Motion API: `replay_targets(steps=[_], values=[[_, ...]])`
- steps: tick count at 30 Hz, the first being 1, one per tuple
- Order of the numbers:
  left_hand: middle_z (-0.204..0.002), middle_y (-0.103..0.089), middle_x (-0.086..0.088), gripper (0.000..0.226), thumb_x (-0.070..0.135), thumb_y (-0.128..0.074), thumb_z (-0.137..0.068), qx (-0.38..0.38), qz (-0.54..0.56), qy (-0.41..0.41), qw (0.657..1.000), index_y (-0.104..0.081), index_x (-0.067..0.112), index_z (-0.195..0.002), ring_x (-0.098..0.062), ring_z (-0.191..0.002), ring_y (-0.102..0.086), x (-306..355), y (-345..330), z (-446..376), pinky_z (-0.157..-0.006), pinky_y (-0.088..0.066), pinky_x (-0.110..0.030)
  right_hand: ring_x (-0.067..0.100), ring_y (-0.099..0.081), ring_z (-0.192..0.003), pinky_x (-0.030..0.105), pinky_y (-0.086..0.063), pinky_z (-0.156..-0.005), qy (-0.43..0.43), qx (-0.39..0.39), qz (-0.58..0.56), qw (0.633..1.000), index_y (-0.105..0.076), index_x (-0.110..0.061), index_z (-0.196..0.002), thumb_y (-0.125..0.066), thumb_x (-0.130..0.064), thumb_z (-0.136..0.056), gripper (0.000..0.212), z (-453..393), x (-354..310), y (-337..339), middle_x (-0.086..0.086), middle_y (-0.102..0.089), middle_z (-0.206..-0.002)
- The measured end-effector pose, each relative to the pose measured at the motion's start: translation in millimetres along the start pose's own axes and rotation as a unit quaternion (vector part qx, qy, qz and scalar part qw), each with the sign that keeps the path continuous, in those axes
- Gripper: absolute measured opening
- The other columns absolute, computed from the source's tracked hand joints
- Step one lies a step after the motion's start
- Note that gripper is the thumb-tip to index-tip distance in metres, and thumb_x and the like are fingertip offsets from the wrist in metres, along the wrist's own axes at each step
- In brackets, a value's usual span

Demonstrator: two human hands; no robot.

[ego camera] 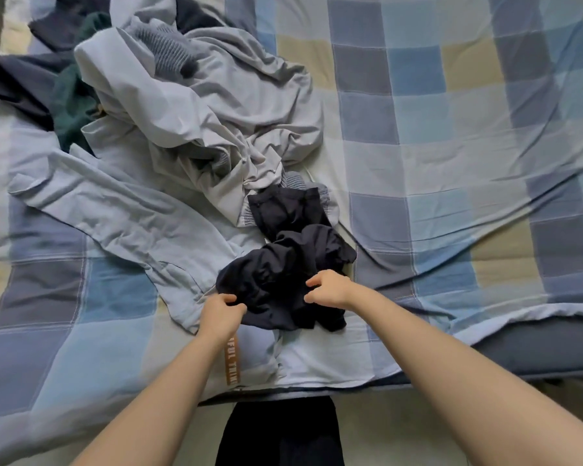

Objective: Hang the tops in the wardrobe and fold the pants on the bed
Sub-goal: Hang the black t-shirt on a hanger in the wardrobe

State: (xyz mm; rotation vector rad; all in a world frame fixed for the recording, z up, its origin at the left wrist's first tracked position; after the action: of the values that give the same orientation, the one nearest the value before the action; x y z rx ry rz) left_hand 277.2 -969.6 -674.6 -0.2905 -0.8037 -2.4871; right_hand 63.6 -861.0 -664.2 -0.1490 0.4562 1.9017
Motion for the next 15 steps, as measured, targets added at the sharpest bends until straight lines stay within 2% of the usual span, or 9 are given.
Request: replay_targets(steps=[2, 4, 6, 8, 10, 13, 15], values=[[-0.109, -0.069, -0.012, 0.023, 0.007, -0.068, -0.083, 0.020, 0.054, 0.003, 0.998, -0.070, 0.006, -0.106, -0.028, -0.101, -0.064, 0.0, 2.6, 4.8, -0.093, -0.051, -0.039, 0.026, -0.046, -0.130, 0.036, -0.037, -0.109, -0.005, 0.024, -0.109, 0.994, -0.051, -0.011, -0.136, -0.065, -0.028, -0.083, 0.057, 1.8, 0.3, -6.9, 0.006, -0.050, -0.141], [-0.092, -0.070, -0.005, 0.004, 0.006, -0.069, -0.084, 0.035, 0.106, -0.011, 0.994, -0.071, 0.010, -0.085, -0.022, -0.091, -0.063, 6.7, 9.4, 17.4, -0.081, -0.049, -0.029, 0.028, -0.057, -0.117, 0.036, -0.044, -0.102, 0.003, 0.074, -0.215, 0.974, -0.062, 0.000, -0.122, -0.066, -0.020, -0.084, 0.043, 12.7, -3.1, -8.1, 0.013, -0.061, -0.127], [-0.083, -0.065, -0.002, 0.012, 0.007, -0.071, -0.083, 0.053, 0.157, -0.028, 0.986, -0.064, 0.013, -0.076, -0.020, -0.086, -0.060, 17.7, 19.7, 36.1, -0.071, -0.044, -0.023, 0.021, -0.064, -0.099, 0.033, -0.049, -0.092, 0.009, 0.116, -0.315, 0.942, -0.071, -0.003, -0.102, -0.066, -0.014, -0.085, 0.021, 33.1, -5.6, -6.5, 0.013, -0.068, -0.112], [-0.095, -0.062, -0.005, 0.015, 0.005, -0.072, -0.083, 0.054, 0.207, -0.041, 0.976, -0.059, 0.013, -0.084, -0.020, -0.095, -0.057, 28.1, 29.6, 56.0, -0.078, -0.043, -0.024, 0.017, -0.059, -0.087, 0.039, -0.051, -0.089, 0.000, 0.129, -0.426, 0.896, -0.067, -0.015, -0.092, -0.068, -0.012, -0.084, 0.009, 56.3, -5.2, -7.4, 0.007, -0.065, -0.102], [-0.109, -0.061, -0.007, 0.020, 0.000, -0.068, -0.084, 0.039, 0.242, -0.048, 0.968, -0.058, 0.015, -0.093, -0.020, -0.104, -0.057, 38.3, 39.5, 75.1, -0.085, -0.044, -0.028, 0.024, -0.056, -0.087, 0.049, -0.050, -0.091, -0.016, 0.145, -0.516, 0.844, -0.057, -0.016, -0.095, -0.066, -0.006, -0.084, 0.016, 83.5, -2.2, -6.5, 0.010, -0.058, -0.102], [-0.110, -0.063, -0.016, 0.030, -0.004, -0.060, -0.083, 0.017, 0.277, -0.064, 0.959, -0.064, 0.023, -0.096, -0.026, -0.095, -0.060, 54.2, 56.9, 104.2, -0.079, -0.046, -0.036, 0.031, -0.059, -0.101, 0.045, -0.052, -0.084, -0.030, 0.190, -0.603, 0.774, -0.051, -0.012, -0.113, -0.061, 0.000, -0.087, 0.031, 136.5, -3.5, 2.9, 0.012, -0.055, -0.117], [-0.113, -0.063, -0.018, 0.034, -0.004, -0.057, -0.082, -0.005, 0.302, -0.059, 0.951, -0.066, 0.023, -0.101, -0.025, -0.092, -0.057, 66.1, 70.1, 124.5, -0.075, -0.044, -0.036, 0.029, -0.061, -0.099, 0.040, -0.052, -0.078, -0.038, 0.216, -0.645, 0.732, -0.049, -0.004, -0.123, -0.062, 0.000, -0.088, 0.038, 176.1, -6.6, 11.9, 0.018, -0.056, -0.120]])
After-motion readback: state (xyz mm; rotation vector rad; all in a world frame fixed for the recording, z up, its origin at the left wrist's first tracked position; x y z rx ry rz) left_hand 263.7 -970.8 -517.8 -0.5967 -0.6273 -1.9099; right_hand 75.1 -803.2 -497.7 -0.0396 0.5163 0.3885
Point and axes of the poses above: each hand's wrist, its own z-axis away from the middle knuckle, its own y-axis out of the back of the hand, x = y × z, the point moved 7 cm from there along -z, towards the middle knuckle
